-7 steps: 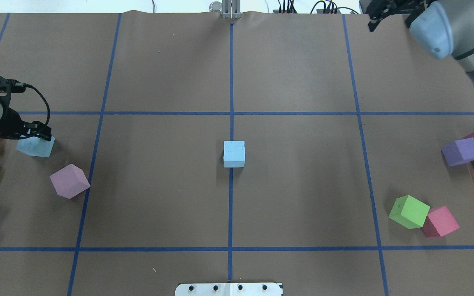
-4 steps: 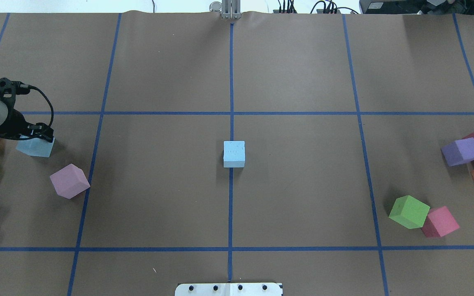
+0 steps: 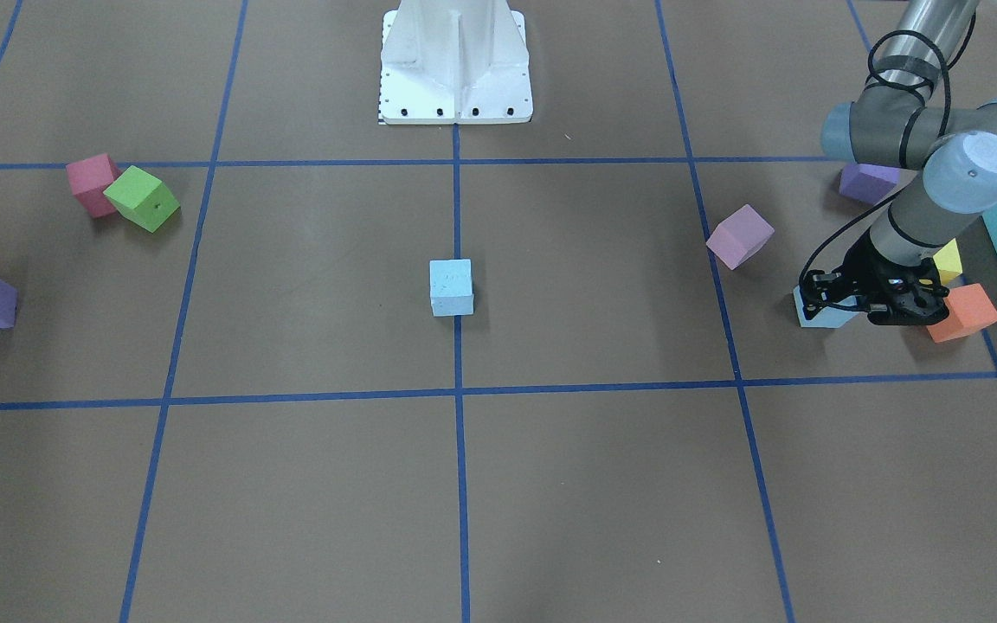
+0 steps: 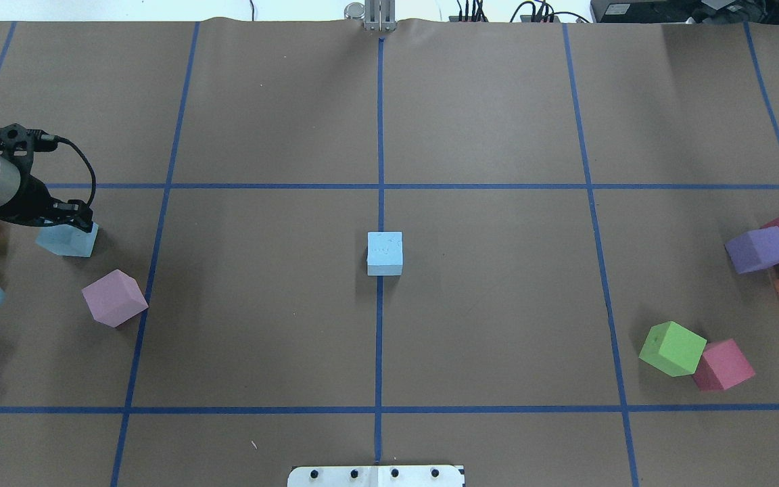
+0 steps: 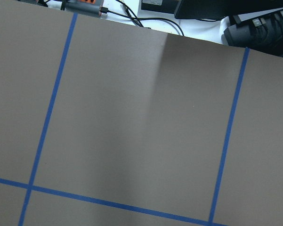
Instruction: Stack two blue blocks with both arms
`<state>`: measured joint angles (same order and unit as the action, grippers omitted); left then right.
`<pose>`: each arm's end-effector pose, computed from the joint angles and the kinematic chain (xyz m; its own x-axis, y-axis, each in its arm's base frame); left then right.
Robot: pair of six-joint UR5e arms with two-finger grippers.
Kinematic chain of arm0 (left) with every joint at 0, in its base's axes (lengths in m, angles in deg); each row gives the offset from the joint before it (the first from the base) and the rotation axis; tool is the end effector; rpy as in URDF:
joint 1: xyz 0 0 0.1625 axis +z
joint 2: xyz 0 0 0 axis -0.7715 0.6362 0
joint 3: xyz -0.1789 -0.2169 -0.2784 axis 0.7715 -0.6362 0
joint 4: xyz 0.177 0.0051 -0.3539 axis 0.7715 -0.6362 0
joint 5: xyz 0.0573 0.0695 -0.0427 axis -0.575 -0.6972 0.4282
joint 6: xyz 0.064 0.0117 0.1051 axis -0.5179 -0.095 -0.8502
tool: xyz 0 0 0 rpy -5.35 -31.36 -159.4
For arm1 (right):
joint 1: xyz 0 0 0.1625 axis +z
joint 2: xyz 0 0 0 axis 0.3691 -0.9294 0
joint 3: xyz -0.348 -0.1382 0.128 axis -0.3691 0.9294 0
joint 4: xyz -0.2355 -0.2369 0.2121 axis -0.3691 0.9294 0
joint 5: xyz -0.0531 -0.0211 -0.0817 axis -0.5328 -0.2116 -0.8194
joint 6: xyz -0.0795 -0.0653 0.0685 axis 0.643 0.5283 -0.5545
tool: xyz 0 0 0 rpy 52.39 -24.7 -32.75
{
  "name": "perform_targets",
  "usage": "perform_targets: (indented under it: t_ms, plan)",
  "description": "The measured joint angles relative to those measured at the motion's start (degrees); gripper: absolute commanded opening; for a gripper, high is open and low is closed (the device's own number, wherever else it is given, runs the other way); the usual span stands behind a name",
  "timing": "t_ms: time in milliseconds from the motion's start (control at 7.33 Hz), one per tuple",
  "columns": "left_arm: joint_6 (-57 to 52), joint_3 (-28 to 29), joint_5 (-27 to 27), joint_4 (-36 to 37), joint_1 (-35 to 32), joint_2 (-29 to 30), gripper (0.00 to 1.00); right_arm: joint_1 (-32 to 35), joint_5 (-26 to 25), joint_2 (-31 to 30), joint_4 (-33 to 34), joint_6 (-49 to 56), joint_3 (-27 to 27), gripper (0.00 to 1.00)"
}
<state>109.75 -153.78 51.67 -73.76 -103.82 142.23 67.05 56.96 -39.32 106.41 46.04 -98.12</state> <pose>0.2815 -0.4921 0.5329 0.6984 0.0385 -0.7146 0.0282 0.9963 0.0812 0.0353 -0.6603 0.4245 0.7318 -0.2037 0.6504 0.0972 0.9757 0.1962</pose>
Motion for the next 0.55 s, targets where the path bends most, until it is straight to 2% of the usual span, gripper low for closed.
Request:
perform_targets:
  t_ms: [136, 273, 545]
  plan:
    - [0.02, -1.96, 1.68, 4.6, -0.34, 2.34, 0.58, 0.82, -0.13, -0.48, -0.02, 1.02, 0.52, 1.0]
    - [0.02, -4.98, 2.54, 12.72, -0.54, 6.6, 0.58, 1.83, -0.09, -0.85, -0.01, 2.35, 1.24, 1.0]
    - [1.26, -8.85, 2.75, 29.93, -0.05, 19.09, 0.58, 4.2, -0.16, -1.57, 0.02, 5.49, 2.82, 1.0]
